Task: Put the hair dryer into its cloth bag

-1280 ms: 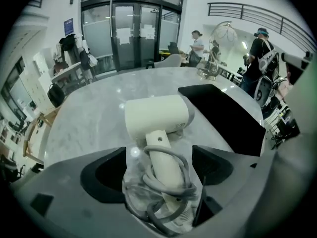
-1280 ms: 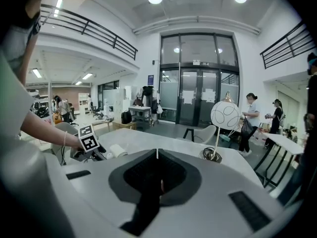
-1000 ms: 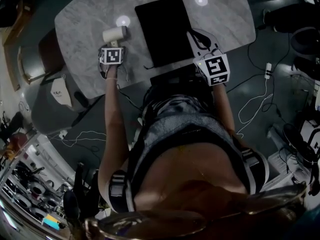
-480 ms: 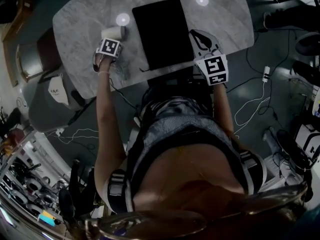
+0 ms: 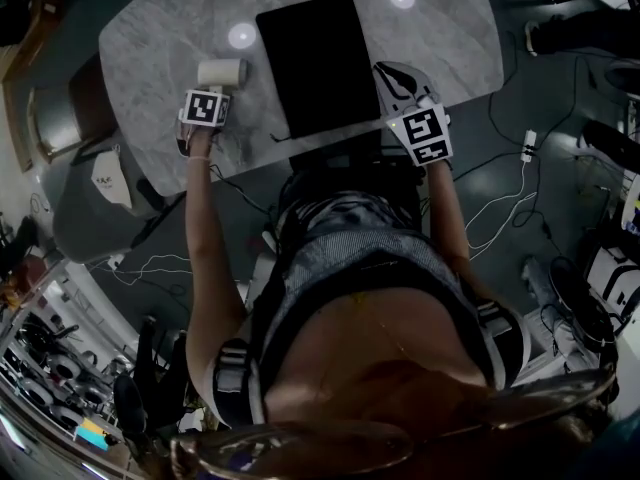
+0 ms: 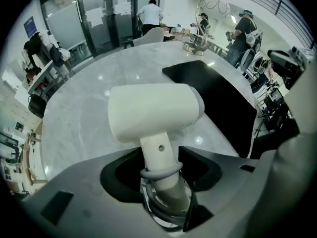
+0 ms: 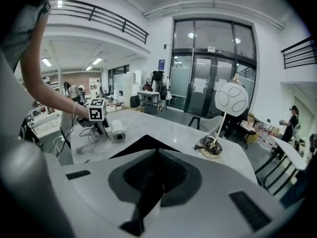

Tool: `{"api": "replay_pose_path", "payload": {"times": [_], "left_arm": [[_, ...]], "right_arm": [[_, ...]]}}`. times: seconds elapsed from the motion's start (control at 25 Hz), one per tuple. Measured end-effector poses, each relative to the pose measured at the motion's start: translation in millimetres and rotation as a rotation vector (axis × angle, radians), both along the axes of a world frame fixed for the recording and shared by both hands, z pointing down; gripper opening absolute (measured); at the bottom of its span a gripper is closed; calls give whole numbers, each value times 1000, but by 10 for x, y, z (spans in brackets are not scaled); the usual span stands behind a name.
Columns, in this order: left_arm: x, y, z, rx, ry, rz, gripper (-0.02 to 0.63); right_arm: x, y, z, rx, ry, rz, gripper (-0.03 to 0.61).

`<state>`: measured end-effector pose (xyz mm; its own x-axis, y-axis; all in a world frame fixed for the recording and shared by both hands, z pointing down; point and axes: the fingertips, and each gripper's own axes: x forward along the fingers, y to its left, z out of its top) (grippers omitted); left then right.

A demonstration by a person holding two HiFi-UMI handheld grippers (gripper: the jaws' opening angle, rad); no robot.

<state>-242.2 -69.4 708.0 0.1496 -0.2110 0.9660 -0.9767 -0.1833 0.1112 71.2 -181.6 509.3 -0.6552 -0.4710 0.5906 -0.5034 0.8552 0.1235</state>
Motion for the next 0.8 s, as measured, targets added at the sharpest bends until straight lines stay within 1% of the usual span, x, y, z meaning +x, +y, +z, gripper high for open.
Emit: {"api": "replay_pose_path", "payload": {"times": [0.16, 0.28, 0.4, 0.6, 0.64, 0.68, 0.72, 0.76, 0.8], "left_arm": [[61, 71, -64, 24, 14, -34, 215], [144, 144, -87, 48, 78, -89, 213], [284, 216, -125, 79, 148, -147, 213], [524, 328, -217, 119, 197, -193, 213], [556, 330, -222, 127, 209, -203, 213], [578, 327, -224, 136, 220, -214, 213], [592, 322, -222, 143, 227, -224, 213], [598, 320, -218, 149, 230, -232, 213], [602, 319, -213, 152, 231, -239, 213]], "right_arm": [[-56, 102, 186, -36, 29, -85, 64], [-153, 222, 372, -68, 62, -169, 64], [-244, 375, 589, -84, 111, -281, 64], [-279, 716, 994, -103, 220, -492, 67], [-272, 789, 1080, -112, 246, -534, 74], [-258, 868, 1167, -120, 275, -577, 99], [-239, 950, 1256, -128, 306, -620, 151], [-213, 1031, 1345, -132, 341, -664, 177], [-183, 1108, 1432, -130, 380, -706, 189]]}}
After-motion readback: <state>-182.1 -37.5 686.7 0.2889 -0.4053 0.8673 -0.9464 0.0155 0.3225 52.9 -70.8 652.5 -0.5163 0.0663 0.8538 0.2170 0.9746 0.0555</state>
